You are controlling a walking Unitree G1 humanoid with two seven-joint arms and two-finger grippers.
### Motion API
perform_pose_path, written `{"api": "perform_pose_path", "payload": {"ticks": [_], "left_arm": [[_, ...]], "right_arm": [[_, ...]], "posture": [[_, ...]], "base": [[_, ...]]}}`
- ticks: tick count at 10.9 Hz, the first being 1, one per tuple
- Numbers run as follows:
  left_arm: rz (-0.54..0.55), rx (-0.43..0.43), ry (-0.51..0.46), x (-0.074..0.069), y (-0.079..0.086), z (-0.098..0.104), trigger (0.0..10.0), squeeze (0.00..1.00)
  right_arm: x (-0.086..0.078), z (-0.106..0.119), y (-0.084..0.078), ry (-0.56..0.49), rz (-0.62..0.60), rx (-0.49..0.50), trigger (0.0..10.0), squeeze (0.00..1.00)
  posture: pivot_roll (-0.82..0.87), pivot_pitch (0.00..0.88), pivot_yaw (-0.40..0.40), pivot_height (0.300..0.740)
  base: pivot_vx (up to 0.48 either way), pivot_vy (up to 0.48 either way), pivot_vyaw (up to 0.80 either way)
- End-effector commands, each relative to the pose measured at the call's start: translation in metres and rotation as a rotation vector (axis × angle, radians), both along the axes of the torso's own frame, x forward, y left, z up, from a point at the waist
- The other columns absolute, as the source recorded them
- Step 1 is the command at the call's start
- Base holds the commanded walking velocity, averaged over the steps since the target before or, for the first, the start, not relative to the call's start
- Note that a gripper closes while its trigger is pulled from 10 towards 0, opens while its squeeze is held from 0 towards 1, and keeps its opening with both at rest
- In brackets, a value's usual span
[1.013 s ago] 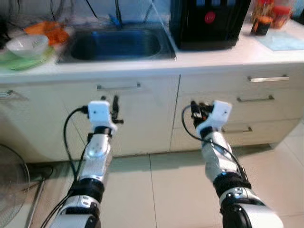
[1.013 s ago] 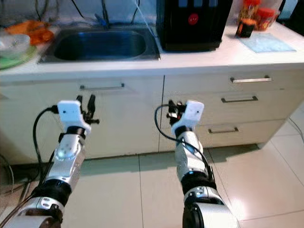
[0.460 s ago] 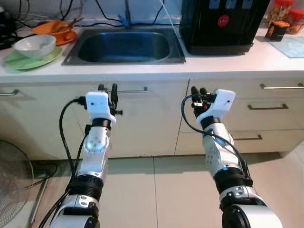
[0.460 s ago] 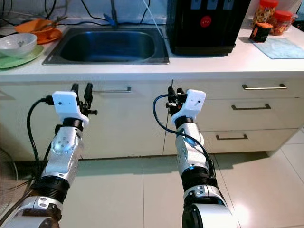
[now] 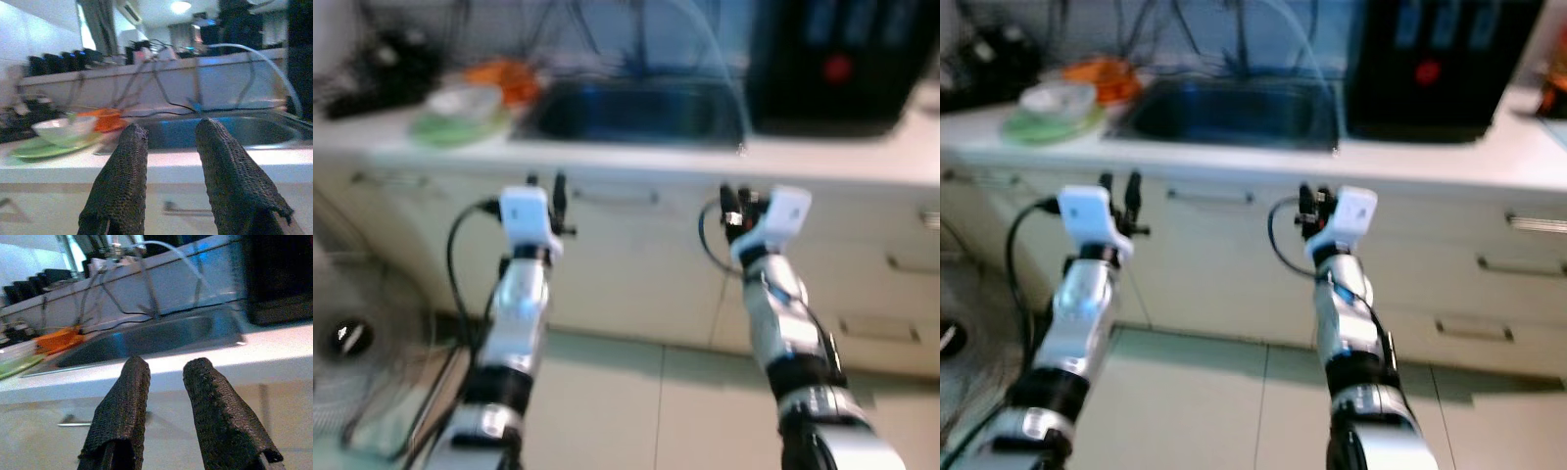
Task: Kitchen organization
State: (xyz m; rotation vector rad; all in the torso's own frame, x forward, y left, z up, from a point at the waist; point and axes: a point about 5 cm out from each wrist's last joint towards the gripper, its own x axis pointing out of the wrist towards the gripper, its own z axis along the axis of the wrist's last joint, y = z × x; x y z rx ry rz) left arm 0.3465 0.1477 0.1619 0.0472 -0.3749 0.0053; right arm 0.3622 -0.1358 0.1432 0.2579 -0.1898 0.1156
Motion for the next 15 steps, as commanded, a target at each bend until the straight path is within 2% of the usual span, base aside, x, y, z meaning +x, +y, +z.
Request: {"api": "perform_pose_path", "payload": {"ticks": [1,3,7,12,15], "left_arm": [[0.039,-0.002,0.015,-0.0004,0.0102,-0.0013,10.0,0.0],[0.039,-0.005,0.013,-0.0004,0.0104,0.0002,10.0,0.0],[0.044,-0.004,0.015,-0.0001,0.0118,0.0026,10.0,0.0],[0.047,-0.005,0.021,-0.0002,0.0126,0.0025,10.0,0.0],[0.047,-0.004,0.024,0.0001,0.0125,0.0022,10.0,0.0]], "right_arm": [[0.002,0.0058,0.0116,-0.007,0.033,0.012,10.0,0.0],[0.0017,0.0041,0.0125,0.004,0.037,0.002,10.0,0.0],[0.0023,0.0049,0.0143,0.004,0.042,-0.008,10.0,0.0],[0.0031,0.003,0.0158,0.023,0.051,0.007,10.0,0.0],[0.0035,0.0036,0.0183,0.02,0.069,0.004,10.0,0.0]], "posture": [[0.12,0.0,0.022,0.74],[0.12,0.0,0.021,0.74],[0.12,0.0,0.02,0.74],[0.12,0.003,0.02,0.74],[0.12,0.0,0.02,0.74]], "base": [[0.307,0.0,0.0],[0.309,0.12,0.0],[0.31,0.0,0.76],[0.313,0.0,0.0],[0.342,0.16,0.0]]}}
